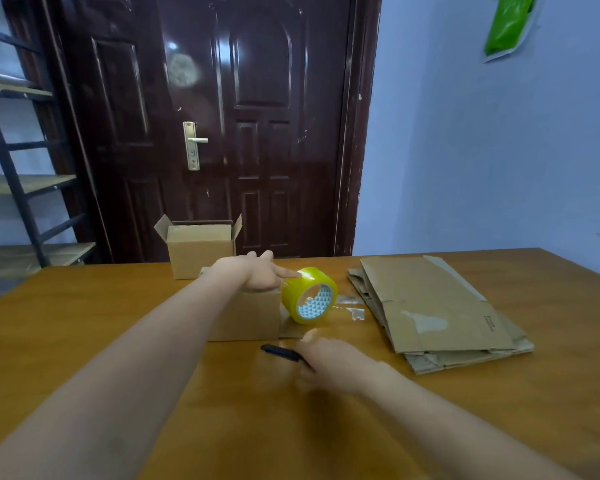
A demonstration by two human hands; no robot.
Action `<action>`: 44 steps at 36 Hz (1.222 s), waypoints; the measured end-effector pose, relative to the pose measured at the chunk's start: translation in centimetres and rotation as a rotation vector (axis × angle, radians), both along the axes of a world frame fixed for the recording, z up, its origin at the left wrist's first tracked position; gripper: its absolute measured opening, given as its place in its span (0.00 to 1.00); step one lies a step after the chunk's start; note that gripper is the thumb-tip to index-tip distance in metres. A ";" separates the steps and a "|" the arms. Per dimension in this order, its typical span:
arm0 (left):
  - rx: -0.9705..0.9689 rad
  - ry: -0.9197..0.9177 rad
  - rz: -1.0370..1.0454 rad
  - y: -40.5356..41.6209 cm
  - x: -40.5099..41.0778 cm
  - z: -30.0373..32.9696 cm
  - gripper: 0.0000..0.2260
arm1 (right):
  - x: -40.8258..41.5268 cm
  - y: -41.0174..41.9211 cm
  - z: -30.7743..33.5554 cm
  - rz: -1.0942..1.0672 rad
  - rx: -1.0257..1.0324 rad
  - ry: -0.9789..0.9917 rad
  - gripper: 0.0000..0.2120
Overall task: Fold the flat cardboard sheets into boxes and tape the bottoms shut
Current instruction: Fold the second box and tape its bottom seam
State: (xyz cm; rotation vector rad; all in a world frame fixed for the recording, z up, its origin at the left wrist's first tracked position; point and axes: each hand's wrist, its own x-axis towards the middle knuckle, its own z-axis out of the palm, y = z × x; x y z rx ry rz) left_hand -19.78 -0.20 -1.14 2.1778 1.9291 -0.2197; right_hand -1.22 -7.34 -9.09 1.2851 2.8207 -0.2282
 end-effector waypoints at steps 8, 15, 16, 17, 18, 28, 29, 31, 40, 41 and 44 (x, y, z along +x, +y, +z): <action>0.088 0.050 -0.037 -0.5 -0.5 -0.1 0.23 | -1.1 -1.4 -1.7 0.250 0.163 -0.091 0.17; 0.168 0.049 -0.023 -0.7 -0.8 -0.7 0.25 | -1.0 0.7 1.7 0.154 0.254 0.085 0.17; 0.176 0.051 -0.018 -0.8 -0.8 -0.8 0.25 | -1.1 1.6 2.5 0.084 0.294 0.166 0.15; 0.185 0.052 -0.014 -0.9 -0.8 -0.9 0.25 | -1.1 2.8 3.2 0.015 0.340 0.231 0.13; 0.195 0.050 -0.010 -0.9 -0.9 -1.0 0.24 | -1.0 4.0 3.9 -0.050 0.371 0.278 0.11; 0.230 -0.079 -0.007 -0.9 -1.5 -2.4 0.24 | -3.9 11.9 6.9 -0.192 -0.155 0.300 0.16; 0.240 -0.101 -0.010 -0.9 -1.5 -2.5 0.23 | -4.2 12.2 6.9 -0.193 -0.195 0.274 0.16; 0.260 -0.129 -0.021 -1.0 -1.6 -2.7 0.22 | -4.8 12.8 7.0 -0.176 -0.240 0.203 0.17; 0.313 -0.209 -0.036 -0.9 -2.1 -3.8 0.21 | -4.7 13.8 8.0 -0.131 -0.354 0.055 0.16; 0.309 -0.219 -0.041 -0.9 -2.1 -3.8 0.21 | -4.5 13.8 8.0 -0.133 -0.372 0.070 0.15; 0.294 -0.237 -0.047 -1.1 -2.1 -3.7 0.21 | -4.2 14.1 7.9 -0.136 -0.443 0.140 0.14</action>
